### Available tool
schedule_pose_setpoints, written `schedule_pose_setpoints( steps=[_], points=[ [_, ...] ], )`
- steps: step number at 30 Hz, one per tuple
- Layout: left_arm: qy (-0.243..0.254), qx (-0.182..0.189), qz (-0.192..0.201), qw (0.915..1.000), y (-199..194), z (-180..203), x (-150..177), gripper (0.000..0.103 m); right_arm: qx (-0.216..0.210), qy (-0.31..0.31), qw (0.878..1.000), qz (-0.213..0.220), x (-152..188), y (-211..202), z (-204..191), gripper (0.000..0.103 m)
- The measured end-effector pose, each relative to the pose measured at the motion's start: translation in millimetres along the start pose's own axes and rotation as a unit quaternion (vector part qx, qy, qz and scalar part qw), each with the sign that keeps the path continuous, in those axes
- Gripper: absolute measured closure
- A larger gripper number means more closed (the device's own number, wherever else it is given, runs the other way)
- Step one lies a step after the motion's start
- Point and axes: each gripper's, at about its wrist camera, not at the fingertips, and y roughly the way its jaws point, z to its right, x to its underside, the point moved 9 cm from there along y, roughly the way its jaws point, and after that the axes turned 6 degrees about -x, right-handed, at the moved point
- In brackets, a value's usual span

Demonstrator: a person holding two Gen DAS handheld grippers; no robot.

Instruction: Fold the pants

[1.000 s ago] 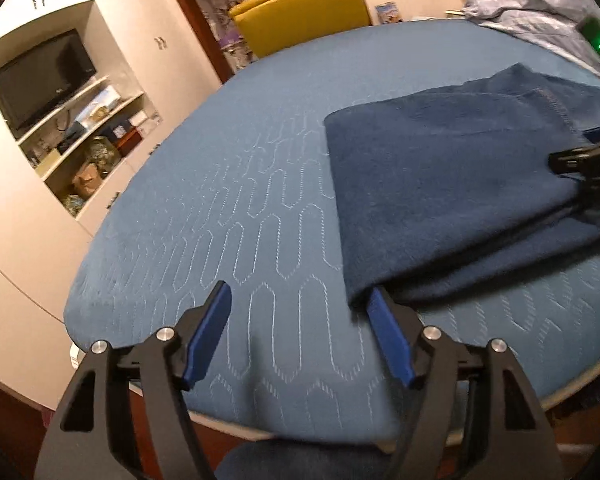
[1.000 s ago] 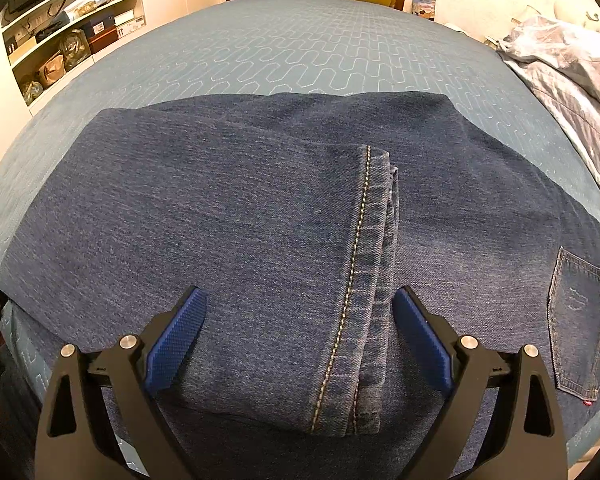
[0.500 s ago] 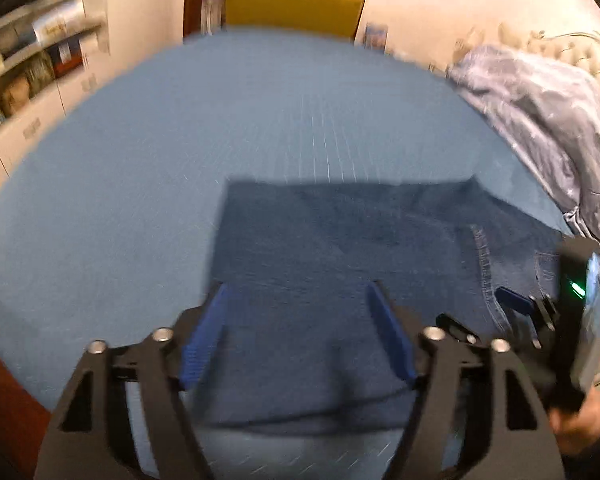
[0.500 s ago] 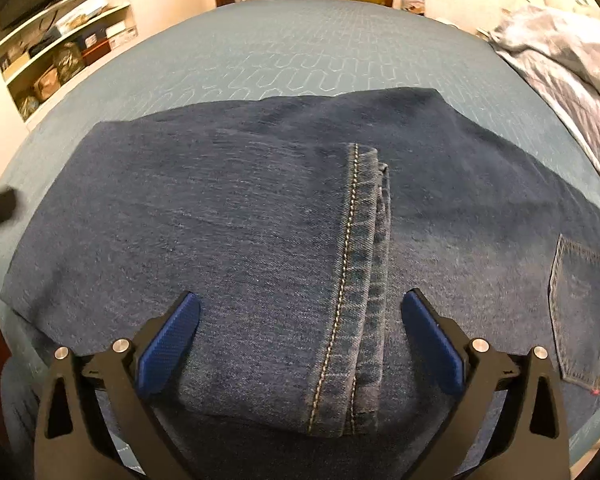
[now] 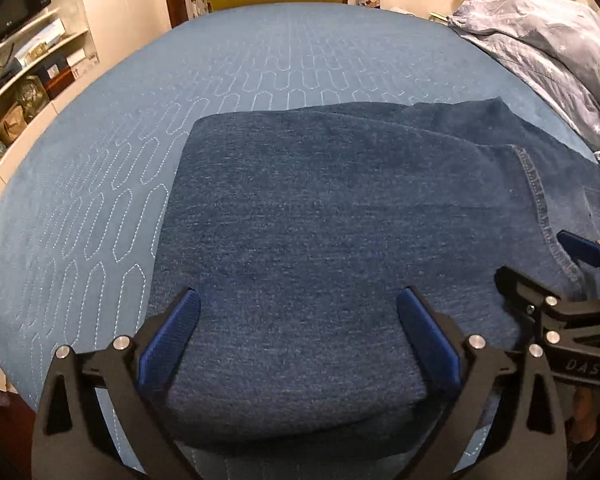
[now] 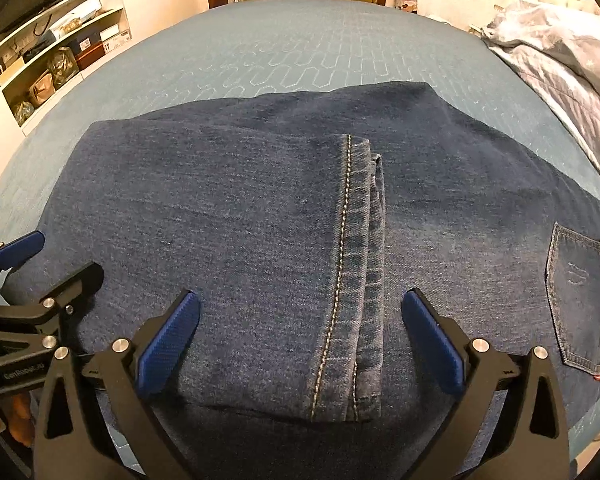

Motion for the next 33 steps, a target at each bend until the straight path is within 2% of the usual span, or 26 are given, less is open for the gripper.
schedule_pose_setpoints(
  steps=[2, 5, 6, 7, 9, 10, 11, 12, 13, 14, 16, 19, 21, 24, 27, 30, 31, 33],
  points=[
    [-0.005, -0.004, 0.0, 1.0, -0.8, 1.8, 0.1, 0.002, 0.004, 0.001, 1.0, 0.004, -1.2, -6.7, 0.5, 0.005],
    [-0.01, 0.0, 0.004, 0.9999, -0.5, 4.1, 1.6, 0.002, -0.004, -0.011, 0.998, 0.069, -10.2, -38.8, -7.4, 0.008],
    [-0.01, 0.0, 0.007, 0.9999, -0.2, 0.8, 2.9, 0.002, -0.003, -0.019, 0.996, 0.083, -11.1, -46.8, -10.3, 0.014],
    [-0.007, -0.001, 0.012, 0.9999, -0.6, 1.3, 2.8, 0.002, -0.001, -0.027, 0.996, 0.089, -10.1, -51.8, -13.2, 0.022],
    [-0.003, -0.001, 0.013, 0.9999, -3.3, 1.7, 1.8, 0.005, -0.006, -0.036, 0.997, 0.069, 0.5, -48.3, -18.5, 0.055],
    [0.0, -0.003, 0.013, 0.9999, -7.0, -0.6, -0.2, 0.022, -0.019, -0.037, 0.998, 0.054, 7.8, -42.7, -21.1, 0.064],
    [0.001, -0.002, 0.021, 0.9998, -16.2, -0.5, -3.7, 0.031, -0.026, -0.039, 0.998, 0.042, 13.5, -38.3, -22.1, 0.084],
    [0.003, 0.002, 0.027, 0.9996, -22.9, 0.0, -9.1, 0.049, -0.027, -0.044, 0.998, 0.031, 21.0, -33.5, -22.4, 0.088],
    [0.007, 0.003, 0.035, 0.9994, -28.5, -0.1, -16.2, 0.057, -0.027, -0.048, 0.998, 0.036, 24.0, -33.6, -22.7, 0.088],
    [0.012, 0.007, 0.046, 0.9988, -32.9, -0.2, -28.1, 0.06, -0.025, -0.055, 0.997, 0.039, 26.1, -34.5, -23.2, 0.088],
    [0.018, 0.02, 0.048, 0.9985, -30.2, 0.9, -45.3, 0.073, -0.025, -0.064, 0.997, 0.035, 28.3, -32.8, -24.2, 0.088],
    [0.033, 0.045, 0.014, 0.9983, -0.5, 9.3, -70.2, 0.084, -0.034, -0.053, 0.998, 0.031, 30.0, -29.8, -22.9, 0.088],
    [0.049, 0.027, -0.025, 0.9981, 30.4, 9.9, -78.2, 0.087, -0.029, -0.061, 0.997, 0.03, 29.3, -29.0, -20.8, 0.088],
    [0.053, 0.03, -0.044, 0.9972, 39.8, 9.3, -85.7, 0.087, -0.026, -0.065, 0.997, 0.029, 27.3, -28.1, -20.5, 0.088],
    [0.048, 0.021, -0.046, 0.9976, 36.1, 9.9, -86.2, 0.087, -0.025, -0.063, 0.997, 0.028, 26.5, -26.1, -20.4, 0.088],
    [0.025, 0.054, -0.017, 0.9981, 17.1, 19.4, -94.2, 0.086, -0.017, -0.067, 0.997, 0.03, 27.0, -25.9, -22.3, 0.088],
    [0.035, 0.046, -0.015, 0.9982, 16.3, 23.8, -94.1, 0.086, -0.016, -0.068, 0.997, 0.031, 27.5, -25.8, -22.9, 0.088],
    [0.042, 0.043, -0.034, 0.9976, 26.3, 29.2, -90.1, 0.087, -0.014, -0.069, 0.997, 0.03, 27.6, -25.5, -23.5, 0.088]
  ],
)
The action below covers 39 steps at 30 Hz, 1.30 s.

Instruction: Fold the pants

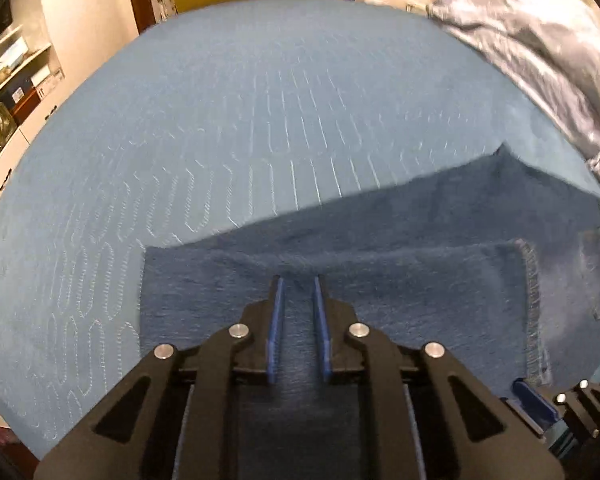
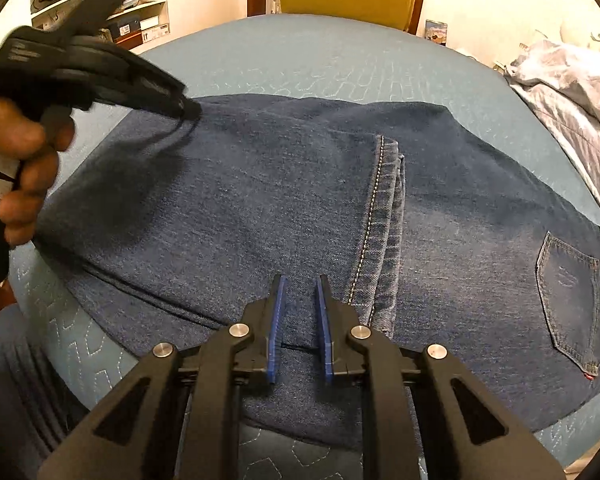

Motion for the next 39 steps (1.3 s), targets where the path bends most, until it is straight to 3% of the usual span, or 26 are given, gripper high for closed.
schedule_pose_setpoints(
  steps=[7, 10, 15, 17, 18, 20, 22, 24, 27, 29, 32, 33, 34, 39],
  points=[
    [-0.01, 0.0, -0.002, 0.9999, 3.1, -0.8, 2.6, 0.086, 0.003, -0.002, 1.0, -0.002, 0.2, -0.9, -0.5, 0.088],
    [-0.036, -0.005, 0.036, 0.9987, -21.3, -9.0, 3.7, 0.086, 0.003, -0.002, 1.0, -0.006, -0.6, -0.5, -1.3, 0.088],
    [-0.08, -0.042, 0.077, 0.9929, -58.8, -37.9, 42.0, 0.085, 0.008, -0.003, 1.0, -0.015, -4.2, 2.3, -2.6, 0.088],
    [-0.104, -0.045, 0.065, 0.9914, -56.7, -48.7, 69.2, 0.082, 0.012, -0.007, 1.0, -0.015, -4.6, 3.0, -3.7, 0.088],
    [-0.101, -0.048, 0.046, 0.9926, -47.7, -49.7, 84.7, 0.082, 0.014, -0.009, 1.0, -0.017, -4.8, 3.4, -4.1, 0.088],
    [-0.085, -0.052, 0.073, 0.9923, -47.4, -48.8, 101.0, 0.081, 0.018, -0.017, 0.999, -0.028, -7.2, 3.0, -5.6, 0.088],
    [-0.077, -0.05, 0.08, 0.9925, -54.1, -47.4, 104.9, 0.069, 0.027, -0.028, 0.999, -0.038, -19.5, -3.5, -6.5, 0.087],
    [-0.107, -0.031, 0.096, 0.9892, -69.7, -55.3, 107.3, 0.056, 0.025, -0.03, 0.999, -0.009, -46.7, -17.9, -6.9, 0.08],
    [-0.158, -0.025, 0.12, 0.9798, -90.1, -70.6, 117.2, 0.053, 0.012, -0.021, 1.0, 0.018, -88.4, -18.7, -5.7, 0.08],
    [-0.19, -0.007, 0.122, 0.9742, -92.9, -83.0, 127.7, 0.051, 0.023, -0.024, 0.999, 0.013, -104.8, -0.1, 0.1, 0.08],
    [-0.221, 0.026, 0.105, 0.9692, -89.0, -94.3, 143.2, 0.052, 0.047, -0.025, 0.998, -0.022, -101.7, 31.0, 17.5, 0.081],
    [-0.225, 0.035, 0.103, 0.9683, -87.9, -95.5, 148.0, 0.052, 0.063, -0.028, 0.997, -0.044, -93.1, 45.0, 27.6, 0.09],
    [-0.232, 0.048, 0.1, 0.9663, -86.6, -96.8, 151.0, 0.052, 0.063, -0.032, 0.996, -0.053, -84.9, 53.7, 32.4, 0.09],
    [-0.271, 0.132, 0.081, 0.95, -77.8, -93.8, 166.9, 0.053, 0.092, -0.074, 0.992, -0.034, -76.5, 54.5, 25.2, 0.09]
  ],
)
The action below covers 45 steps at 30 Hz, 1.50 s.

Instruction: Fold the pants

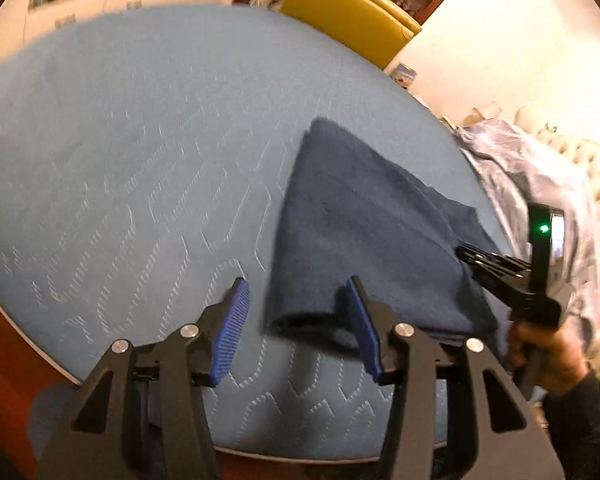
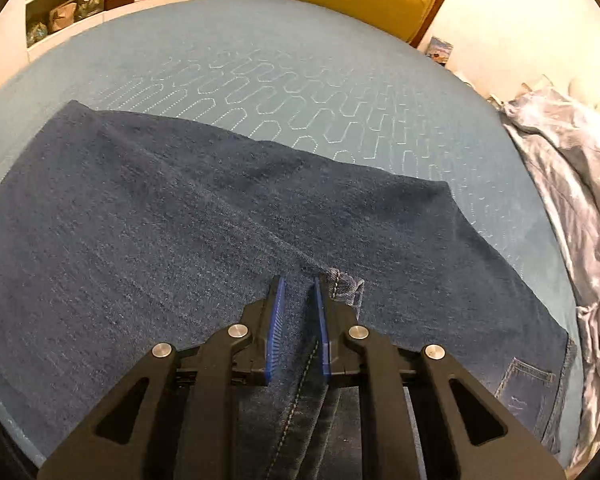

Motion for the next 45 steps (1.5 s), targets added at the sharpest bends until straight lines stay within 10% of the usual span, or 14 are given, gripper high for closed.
schedule_pose_setpoints(
  steps=[13, 18, 23, 31, 33, 35, 37, 45],
  points=[
    [-0.114, 0.122, -0.043, 0.9849, -3.6, -6.6, 3.4, 0.089, -0.023, 0.025, 0.999, -0.042, -24.4, -21.7, -15.1, 0.083],
    [-0.081, 0.09, -0.017, 0.9925, -18.6, 8.6, 0.0, 0.09, -0.189, 0.016, 0.978, -0.086, -79.8, -52.8, -99.7, 0.036],
    [-0.043, 0.046, 0.008, 0.998, -29.5, 28.4, -1.6, 0.091, -0.232, -0.026, 0.958, -0.165, -106.0, -42.2, -184.6, 0.036],
    [-0.021, 0.02, 0.025, 0.9993, -31.3, 49.6, -2.8, 0.094, -0.131, -0.077, 0.964, -0.217, -108.1, 12.7, -222.8, 0.038],
    [-0.023, 0.029, 0.031, 0.9989, -35.4, 47.8, 1.8, 0.094, -0.106, -0.095, 0.97, -0.198, -110.1, 16.9, -222.2, 0.066],
    [-0.04, 0.037, 0.037, 0.9978, -37.0, 42.5, 2.4, 0.088, -0.12, -0.077, 0.97, -0.198, -106.4, 18.2, -222.5, 0.075],
    [-0.069, 0.032, 0.034, 0.9965, -30.2, 33.1, 4.6, 0.036, -0.128, -0.066, 0.97, -0.196, -105.0, 18.4, -217.1, 0.078],
    [-0.129, 0.034, 0.018, 0.9909, 5.3, 34.8, 17.5, 0.038, -0.152, -0.05, 0.969, -0.188, -109.9, 7.6, -196.5, 0.084]
  ],
)
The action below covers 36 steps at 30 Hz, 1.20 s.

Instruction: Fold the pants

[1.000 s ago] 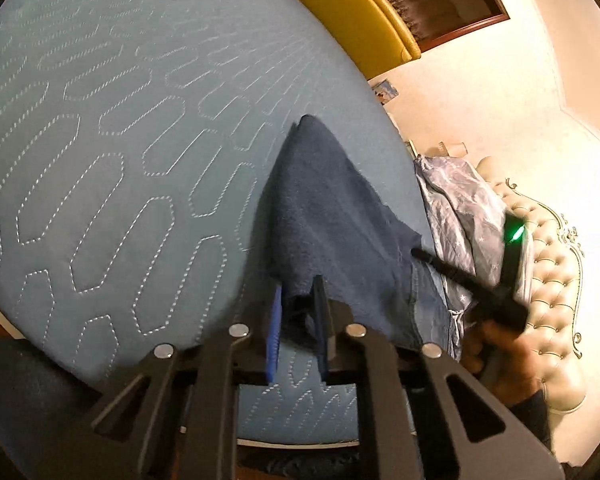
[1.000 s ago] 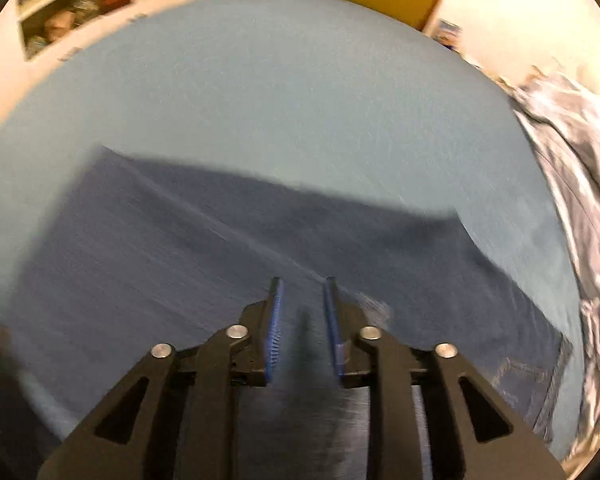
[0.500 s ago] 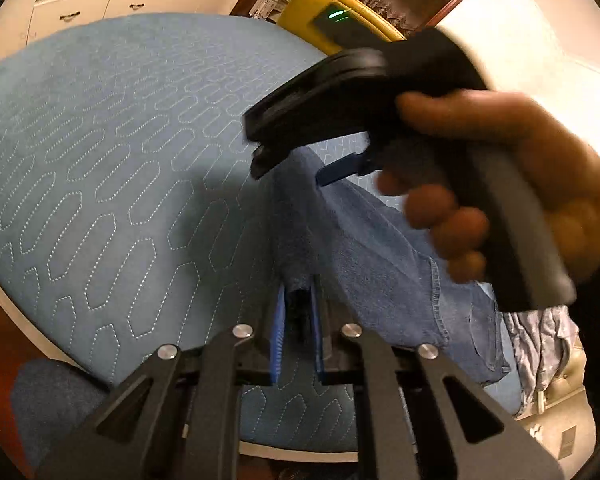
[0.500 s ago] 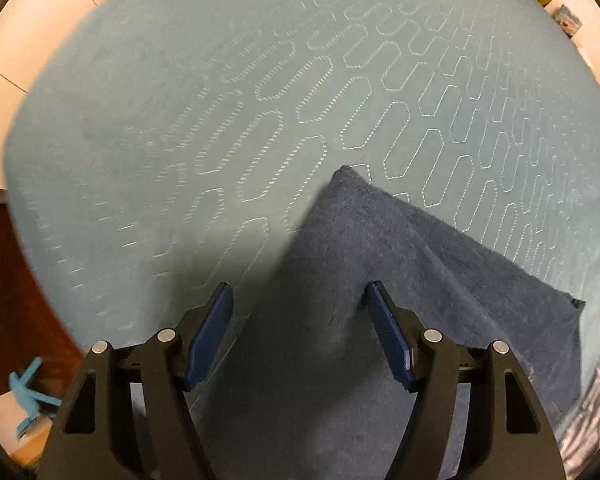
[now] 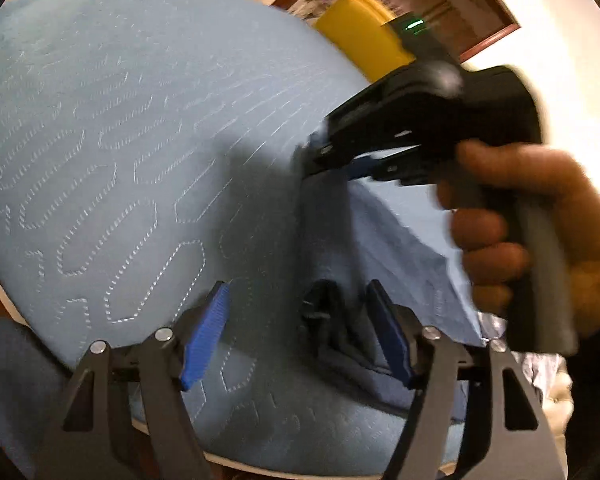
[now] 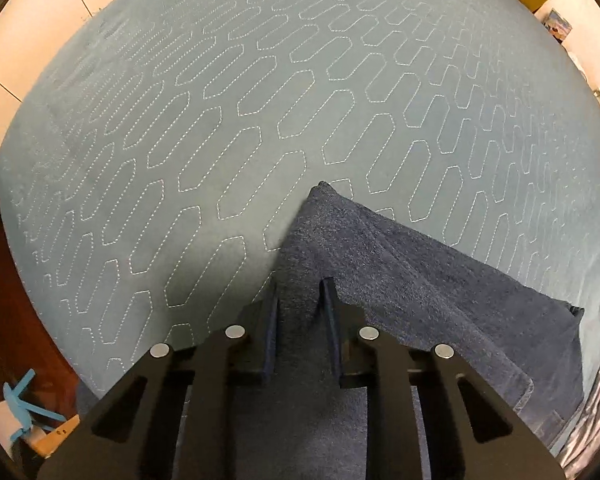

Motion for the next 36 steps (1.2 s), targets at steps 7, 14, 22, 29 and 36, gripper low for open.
schedule_pose_setpoints(
  steps=[7, 14, 22, 29, 36],
  points=[
    [0.091, -0.029, 0.033, 0.9949, -19.5, 55.2, 2.1, 0.089, -0.121, 0.043, 0.99, 0.054, 9.4, -64.9, 43.4, 0.09],
    [0.279, -0.033, 0.131, 0.9509, -70.0, 216.2, 48.7, 0.09, -0.245, 0.113, 0.947, 0.175, 68.3, -195.5, 161.2, 0.09],
    [0.465, -0.019, 0.132, 0.8755, -23.2, 376.4, 212.3, 0.09, -0.258, 0.238, 0.9, 0.26, 219.5, -220.4, 361.2, 0.09],
    [0.575, -0.058, 0.101, 0.8101, 73.0, 417.8, 346.6, 0.09, -0.244, 0.31, 0.888, 0.238, 303.8, -119.1, 450.8, 0.09],
    [0.631, -0.095, 0.128, 0.7593, 115.5, 406.7, 387.5, 0.087, -0.255, 0.314, 0.879, 0.251, 318.5, -97.0, 470.1, 0.08]
  ],
)
